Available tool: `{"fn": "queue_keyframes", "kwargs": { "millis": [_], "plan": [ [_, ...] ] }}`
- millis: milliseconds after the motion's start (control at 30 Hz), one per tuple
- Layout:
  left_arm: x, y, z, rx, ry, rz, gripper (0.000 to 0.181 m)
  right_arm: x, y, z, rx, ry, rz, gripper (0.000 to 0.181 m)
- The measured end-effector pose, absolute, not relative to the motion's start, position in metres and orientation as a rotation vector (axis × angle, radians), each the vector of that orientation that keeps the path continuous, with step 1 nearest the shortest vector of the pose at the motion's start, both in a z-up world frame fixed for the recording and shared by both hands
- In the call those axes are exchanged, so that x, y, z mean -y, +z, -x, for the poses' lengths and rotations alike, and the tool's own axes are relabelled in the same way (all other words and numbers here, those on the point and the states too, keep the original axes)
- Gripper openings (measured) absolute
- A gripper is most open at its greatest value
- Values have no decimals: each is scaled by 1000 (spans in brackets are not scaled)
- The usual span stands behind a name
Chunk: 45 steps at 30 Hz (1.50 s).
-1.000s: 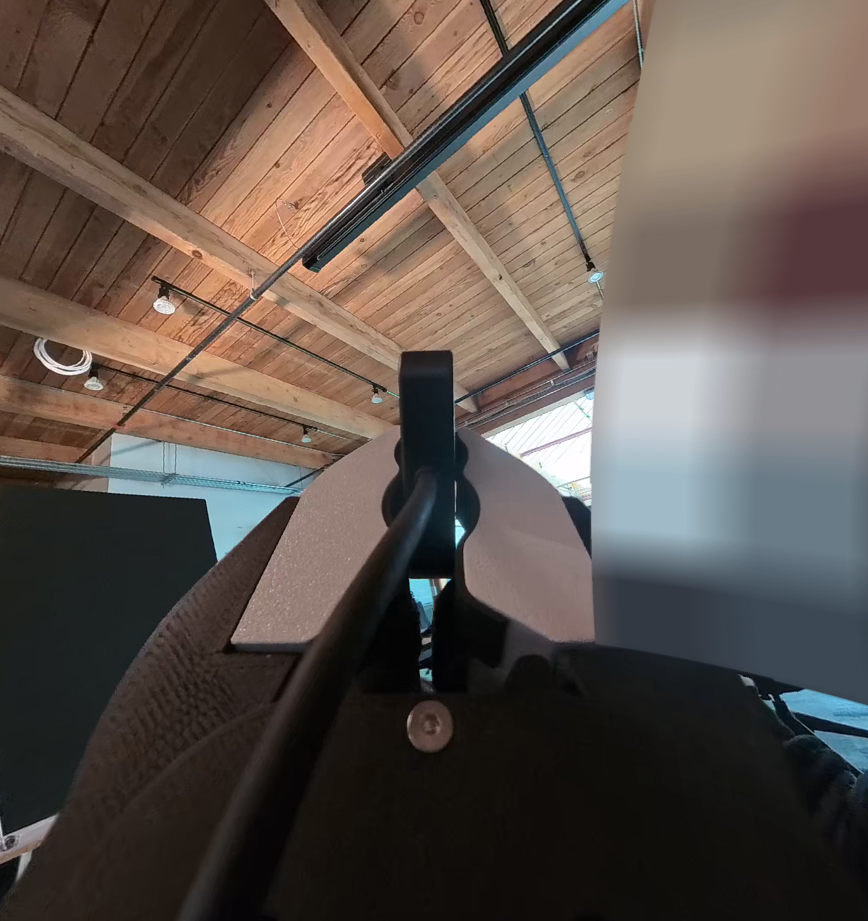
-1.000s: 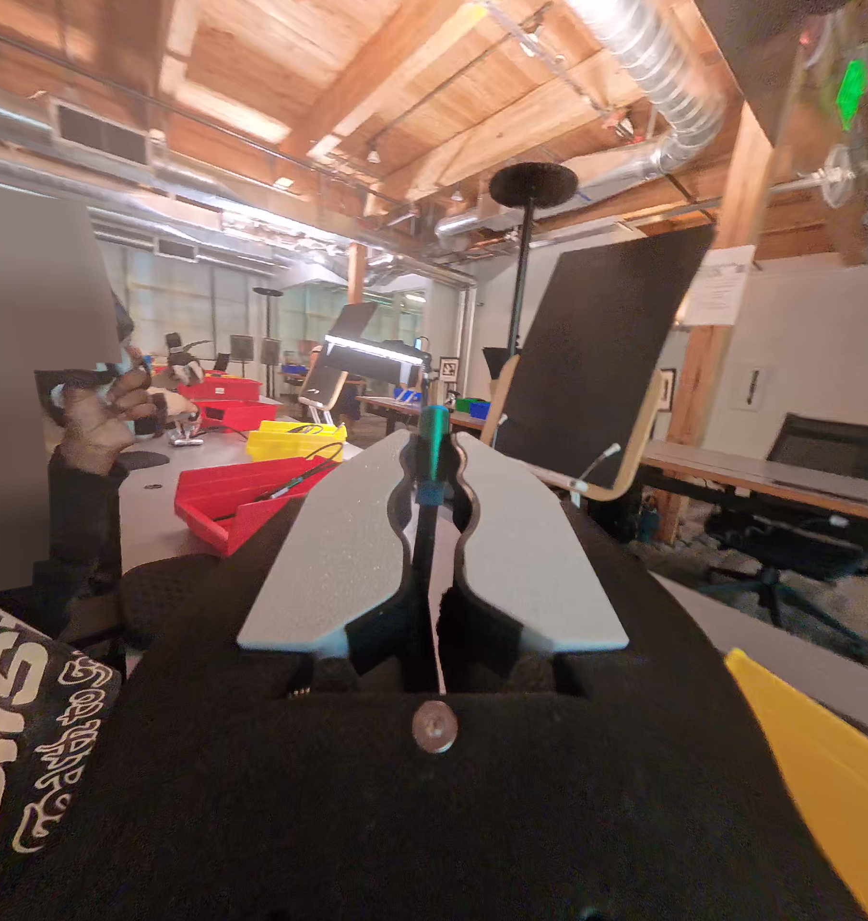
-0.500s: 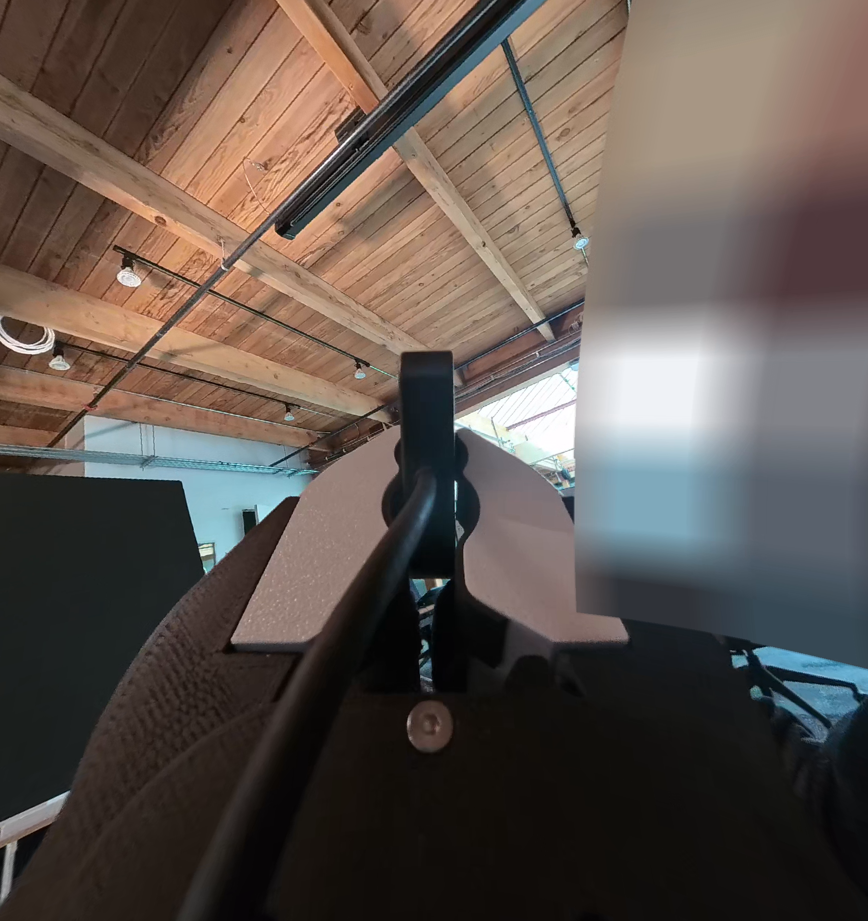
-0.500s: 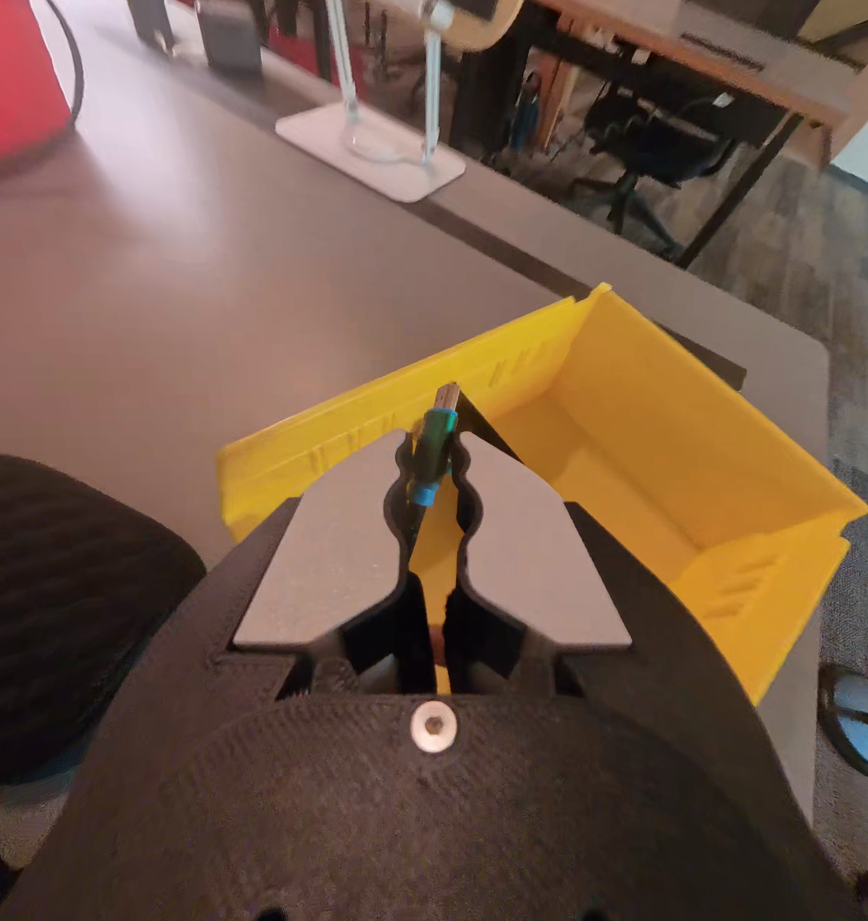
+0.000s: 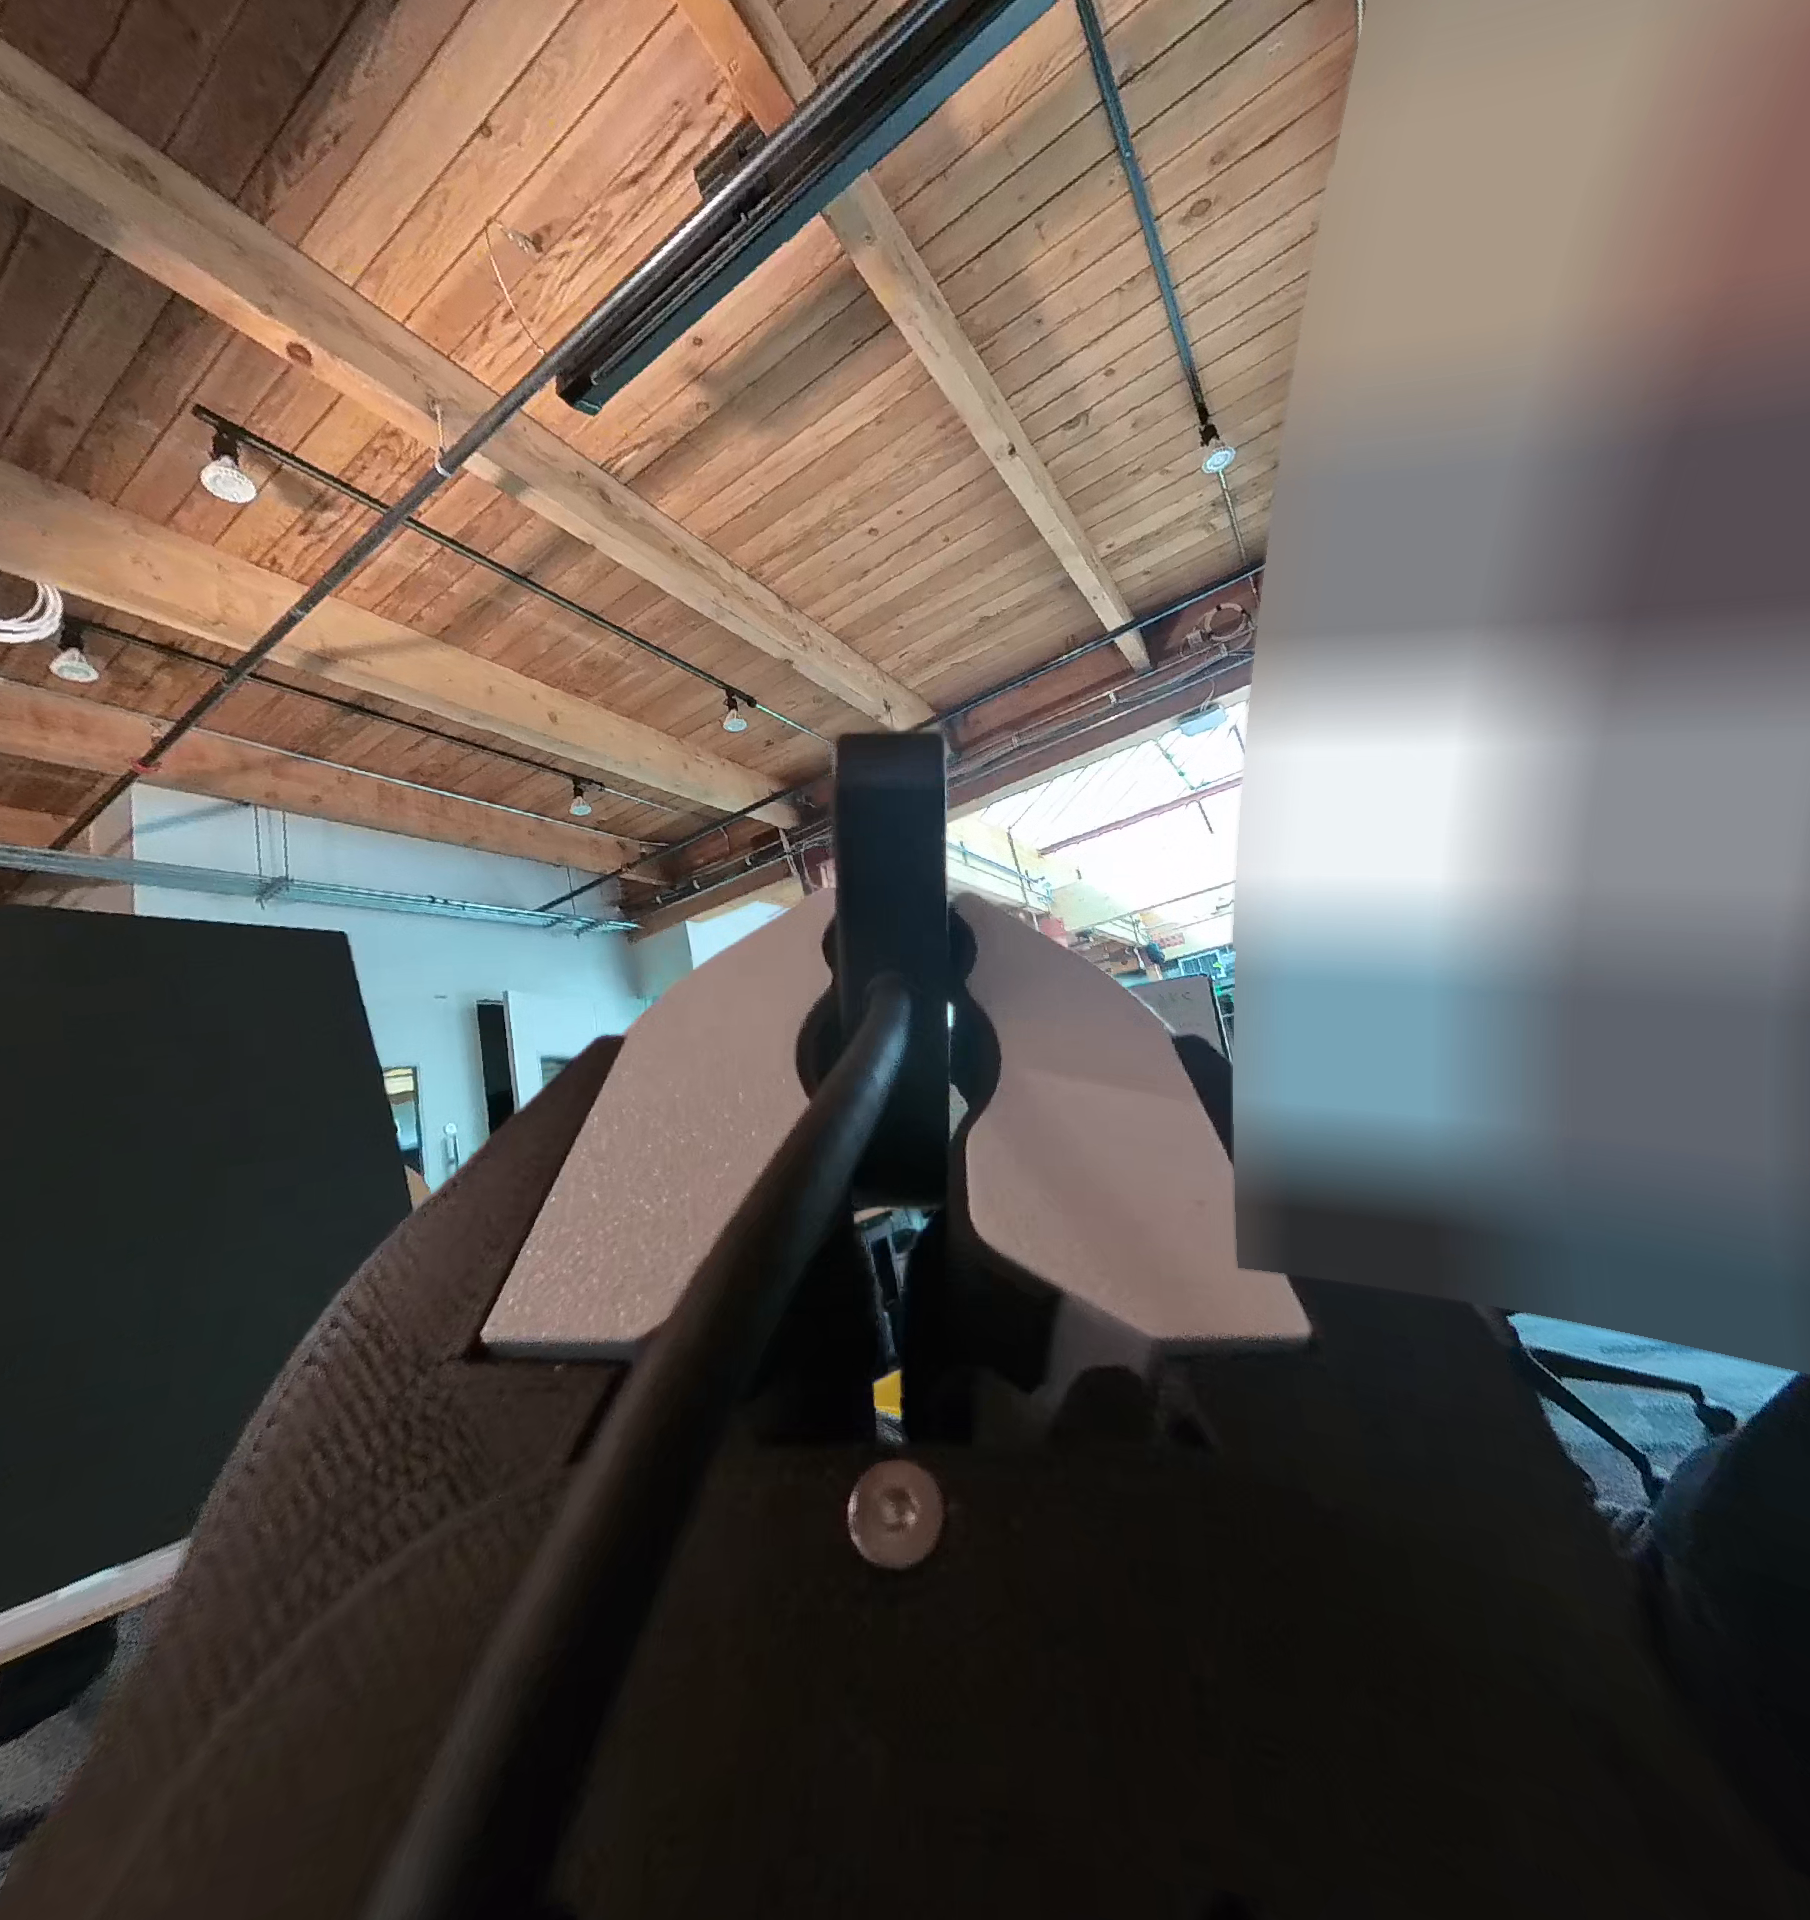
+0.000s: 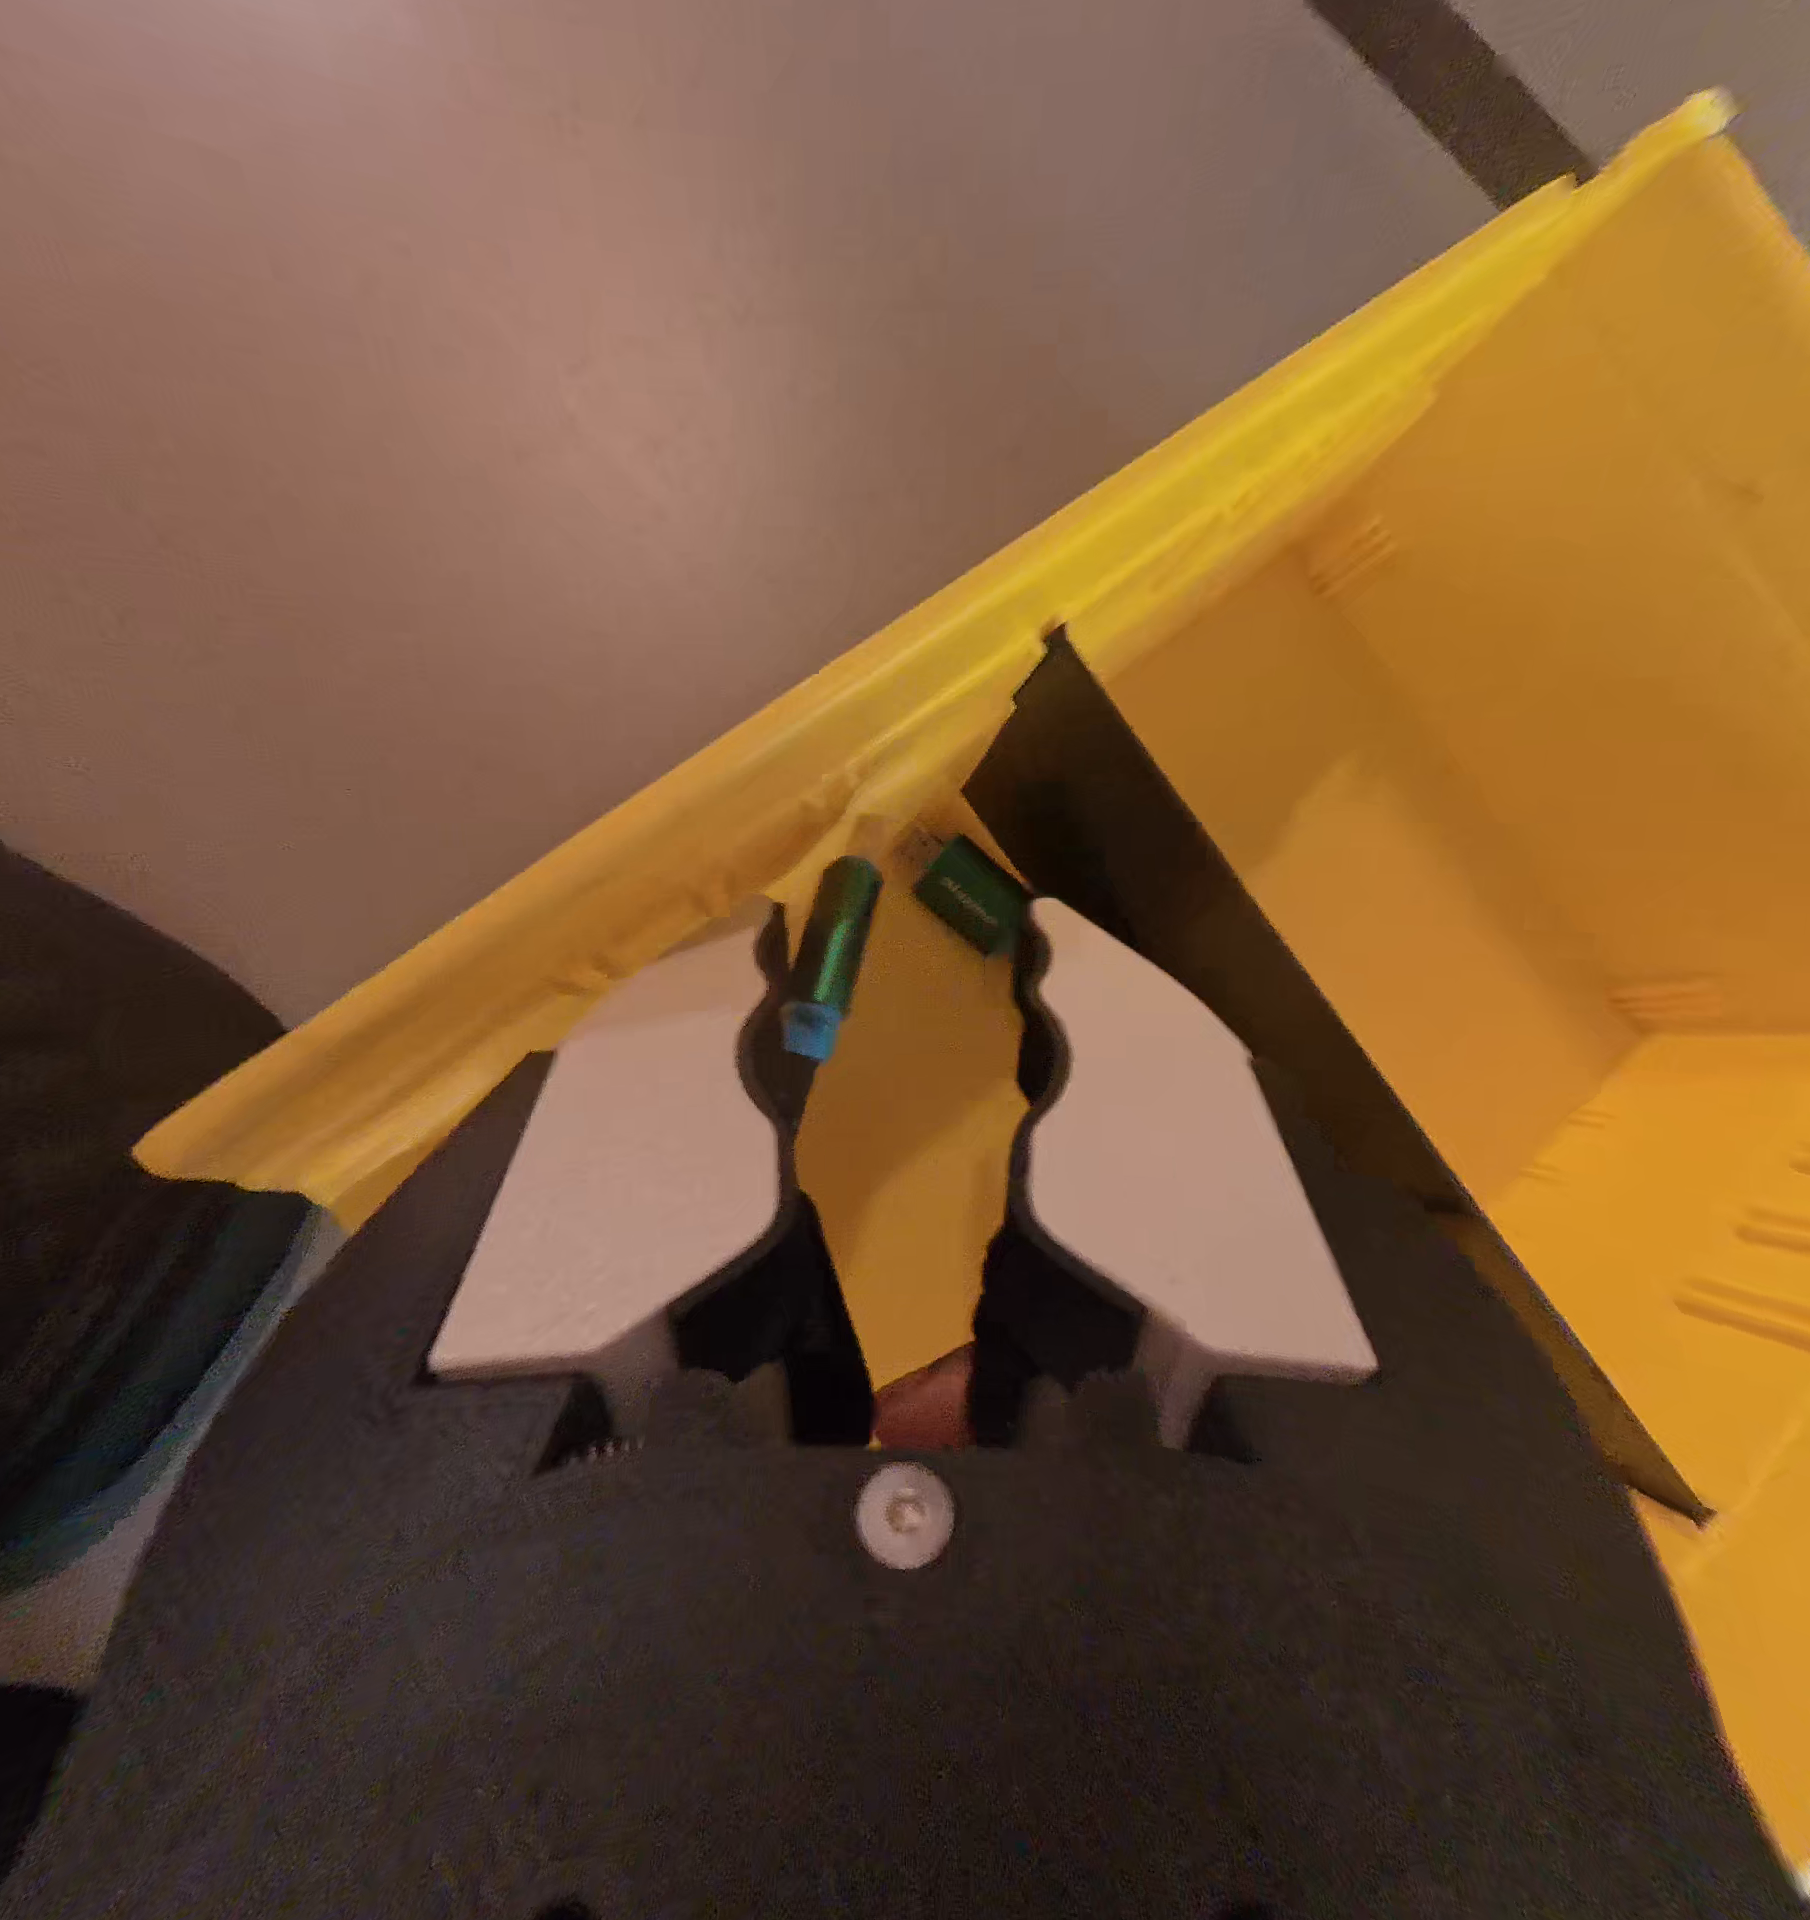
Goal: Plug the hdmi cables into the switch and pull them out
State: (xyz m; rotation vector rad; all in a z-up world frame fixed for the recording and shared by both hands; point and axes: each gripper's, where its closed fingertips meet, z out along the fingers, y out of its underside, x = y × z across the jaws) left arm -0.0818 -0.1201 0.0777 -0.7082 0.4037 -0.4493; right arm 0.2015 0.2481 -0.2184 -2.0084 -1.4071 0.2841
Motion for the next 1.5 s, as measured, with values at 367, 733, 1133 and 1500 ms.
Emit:
{"fn": "queue_keyframes", "kwargs": {
  "millis": [367,733,1133,1500],
  "plan": [
    [84,56,74,-408,-474,908,13,-256,-102,-201,979,397,1538,104],
    [26,-8,55,-526,-415,1293,13,-70,43,-134,996,1084,693,75],
    [22,-69,10,-855,-389,1563,14,28,-11,-30,1438,1197,615,59],
    [40,-87,-22,-1035,-461,1585,17,61,-53,5,1696,1347,674,14]
  ]
}}
